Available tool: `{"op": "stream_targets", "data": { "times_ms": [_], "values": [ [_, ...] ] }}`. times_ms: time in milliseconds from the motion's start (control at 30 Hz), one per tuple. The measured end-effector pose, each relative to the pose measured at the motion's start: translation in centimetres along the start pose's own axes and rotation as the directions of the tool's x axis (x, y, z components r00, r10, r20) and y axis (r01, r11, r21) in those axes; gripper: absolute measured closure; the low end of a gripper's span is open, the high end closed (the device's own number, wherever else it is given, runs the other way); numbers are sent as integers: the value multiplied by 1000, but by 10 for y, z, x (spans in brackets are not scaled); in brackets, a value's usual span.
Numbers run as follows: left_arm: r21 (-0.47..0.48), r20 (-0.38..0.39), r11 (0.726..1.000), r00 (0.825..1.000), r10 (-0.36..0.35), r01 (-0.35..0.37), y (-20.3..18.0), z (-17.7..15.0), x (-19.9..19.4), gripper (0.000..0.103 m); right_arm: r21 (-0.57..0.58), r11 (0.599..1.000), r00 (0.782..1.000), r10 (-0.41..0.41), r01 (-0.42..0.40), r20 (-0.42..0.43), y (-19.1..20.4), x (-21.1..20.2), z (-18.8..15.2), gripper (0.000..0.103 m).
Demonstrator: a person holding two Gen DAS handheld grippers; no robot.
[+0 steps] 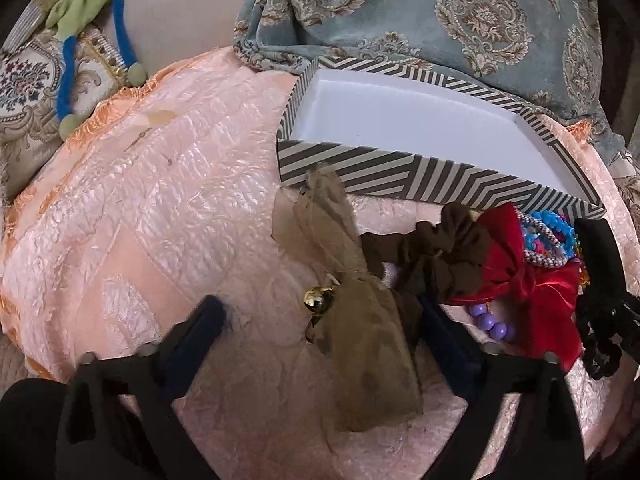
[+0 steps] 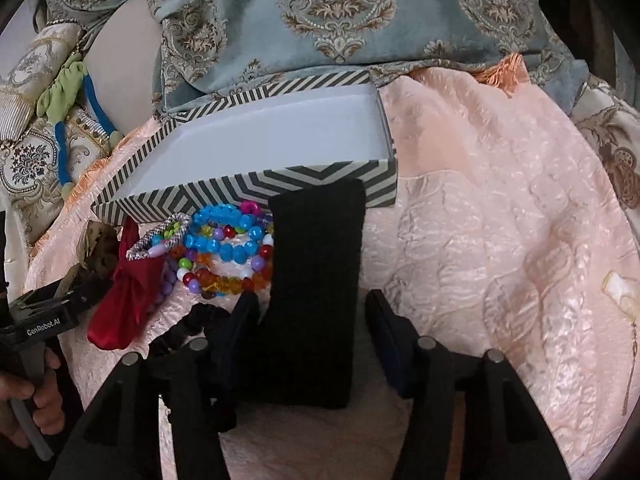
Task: Organize jewelry
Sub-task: 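Close left tool on the tan bow while right tool grips the black velvet piece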
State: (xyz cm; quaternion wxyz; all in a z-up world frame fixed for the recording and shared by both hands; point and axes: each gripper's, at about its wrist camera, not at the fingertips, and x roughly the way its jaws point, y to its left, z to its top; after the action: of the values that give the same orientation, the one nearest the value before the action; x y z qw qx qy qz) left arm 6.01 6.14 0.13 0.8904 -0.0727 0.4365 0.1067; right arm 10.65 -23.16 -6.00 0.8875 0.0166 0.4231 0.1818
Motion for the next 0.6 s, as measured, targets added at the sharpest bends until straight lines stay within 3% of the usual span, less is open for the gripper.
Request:
{"op": "stream_targets", "data": {
  "times_ms": [33,67,100,133,200,333,600],
  "values": [
    [7,16,1000,1000,-5,5,-2,0,-4,57,-6,1000,1000,-12,12,2,1,-1,0,50],
    [16,32,1000,999,1,-2,-3,0,-8,79,0,999,999,-38,38,13,1,-4,0,65],
    [18,37,1000,999,-7,7,-3,0,-10,90,9,999,999,-36,36,18,0,-6,0,66],
    [8,43,1000,999,-21,21,-1,1,-12,93,16,1000,999,-27,26,32,-1,-10,0,68],
    [-22,68,999,997,-39,40,6,3,-19,95,0,1000,997,-28,28,75,2,-20,2,72],
    [-33,95,999,995,-8,11,10,6,-26,95,-30,999,985,-10,16,170,11,-43,3,73],
    [6,90,999,995,32,-32,4,2,-23,95,-84,996,983,16,-1,184,22,-51,4,73]
  ]
}}
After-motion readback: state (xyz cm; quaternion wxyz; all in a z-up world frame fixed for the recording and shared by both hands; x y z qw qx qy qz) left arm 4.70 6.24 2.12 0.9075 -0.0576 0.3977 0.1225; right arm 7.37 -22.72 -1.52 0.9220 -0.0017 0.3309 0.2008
